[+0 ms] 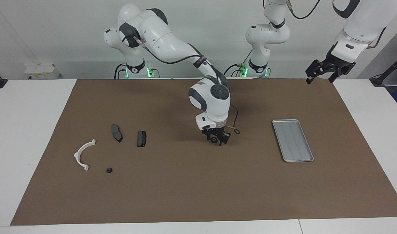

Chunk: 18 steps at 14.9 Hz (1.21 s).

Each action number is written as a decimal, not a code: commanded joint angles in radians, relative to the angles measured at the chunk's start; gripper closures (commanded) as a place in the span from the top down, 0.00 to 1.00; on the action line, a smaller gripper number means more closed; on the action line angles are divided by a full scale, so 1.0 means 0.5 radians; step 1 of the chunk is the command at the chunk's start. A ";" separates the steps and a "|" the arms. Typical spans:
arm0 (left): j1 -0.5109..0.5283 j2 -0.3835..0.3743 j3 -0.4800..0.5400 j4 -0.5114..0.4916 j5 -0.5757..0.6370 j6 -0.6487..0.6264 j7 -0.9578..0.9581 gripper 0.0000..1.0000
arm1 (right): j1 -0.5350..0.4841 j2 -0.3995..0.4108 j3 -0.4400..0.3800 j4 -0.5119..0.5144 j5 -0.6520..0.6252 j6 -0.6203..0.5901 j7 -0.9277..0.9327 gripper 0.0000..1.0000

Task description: Place bearing gear from tray to pile

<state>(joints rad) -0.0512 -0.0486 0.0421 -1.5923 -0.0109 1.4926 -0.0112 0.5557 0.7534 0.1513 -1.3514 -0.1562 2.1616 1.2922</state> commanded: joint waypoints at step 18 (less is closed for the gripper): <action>-0.017 -0.102 0.023 -0.221 0.025 0.153 0.075 1.00 | -0.841 -0.221 0.026 0.252 -0.025 -0.721 -1.816 0.00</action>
<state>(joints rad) -0.0538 -0.0643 0.0476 -1.6579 -0.0109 1.5412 0.0135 0.1861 0.6508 0.1456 -1.2029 -0.1641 1.8016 0.5137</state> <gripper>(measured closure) 0.000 0.643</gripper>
